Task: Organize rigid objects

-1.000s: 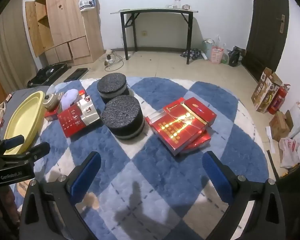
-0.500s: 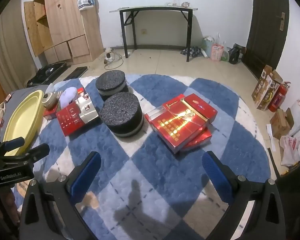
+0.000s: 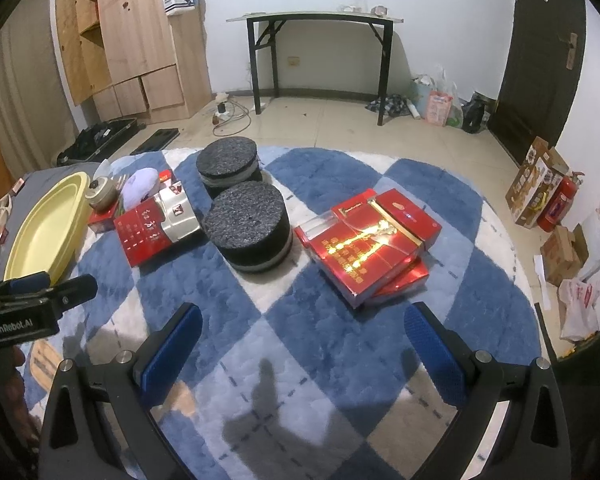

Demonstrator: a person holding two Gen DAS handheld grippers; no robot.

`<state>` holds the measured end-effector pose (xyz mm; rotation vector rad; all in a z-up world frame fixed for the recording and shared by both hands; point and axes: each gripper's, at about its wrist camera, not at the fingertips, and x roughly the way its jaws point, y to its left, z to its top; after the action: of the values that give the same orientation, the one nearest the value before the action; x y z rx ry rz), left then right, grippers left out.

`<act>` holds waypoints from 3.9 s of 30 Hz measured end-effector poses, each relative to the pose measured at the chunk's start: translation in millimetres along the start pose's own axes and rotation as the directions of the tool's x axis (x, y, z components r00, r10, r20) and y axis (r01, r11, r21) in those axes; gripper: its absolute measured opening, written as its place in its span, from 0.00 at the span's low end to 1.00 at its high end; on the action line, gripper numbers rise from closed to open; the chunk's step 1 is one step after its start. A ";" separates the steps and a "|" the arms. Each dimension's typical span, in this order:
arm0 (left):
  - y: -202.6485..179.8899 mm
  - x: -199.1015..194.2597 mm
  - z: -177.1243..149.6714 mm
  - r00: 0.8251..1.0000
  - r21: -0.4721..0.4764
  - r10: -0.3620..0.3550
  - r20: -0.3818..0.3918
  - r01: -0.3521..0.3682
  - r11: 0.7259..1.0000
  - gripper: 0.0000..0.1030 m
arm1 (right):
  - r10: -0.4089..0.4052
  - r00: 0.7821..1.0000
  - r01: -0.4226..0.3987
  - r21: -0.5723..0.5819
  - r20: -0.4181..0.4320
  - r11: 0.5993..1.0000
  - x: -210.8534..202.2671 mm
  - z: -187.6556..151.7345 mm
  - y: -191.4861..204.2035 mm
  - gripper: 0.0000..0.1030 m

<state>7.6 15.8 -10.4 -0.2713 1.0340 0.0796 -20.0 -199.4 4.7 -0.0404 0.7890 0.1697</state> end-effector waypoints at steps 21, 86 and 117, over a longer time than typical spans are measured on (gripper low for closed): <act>-36.0 78.3 54.8 0.991 -0.242 0.086 -0.099 -0.108 0.964 1.00 | 0.141 0.990 -0.141 -0.246 -0.019 0.959 38.8 23.9 -66.7 1.00; 244.4 -30.2 115.5 0.990 -0.108 0.138 0.032 -0.134 0.985 0.23 | 0.455 0.890 -0.410 -0.395 0.023 0.822 43.6 69.7 231.6 0.91; 206.1 -46.9 135.1 1.000 -0.184 0.009 0.030 -0.004 0.983 1.00 | 0.476 0.879 -0.451 -0.352 -0.018 0.820 66.0 74.2 275.9 1.00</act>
<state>57.0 252.5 56.7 -0.4339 0.9982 0.1856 31.6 88.9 17.6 -0.1760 0.6773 0.7758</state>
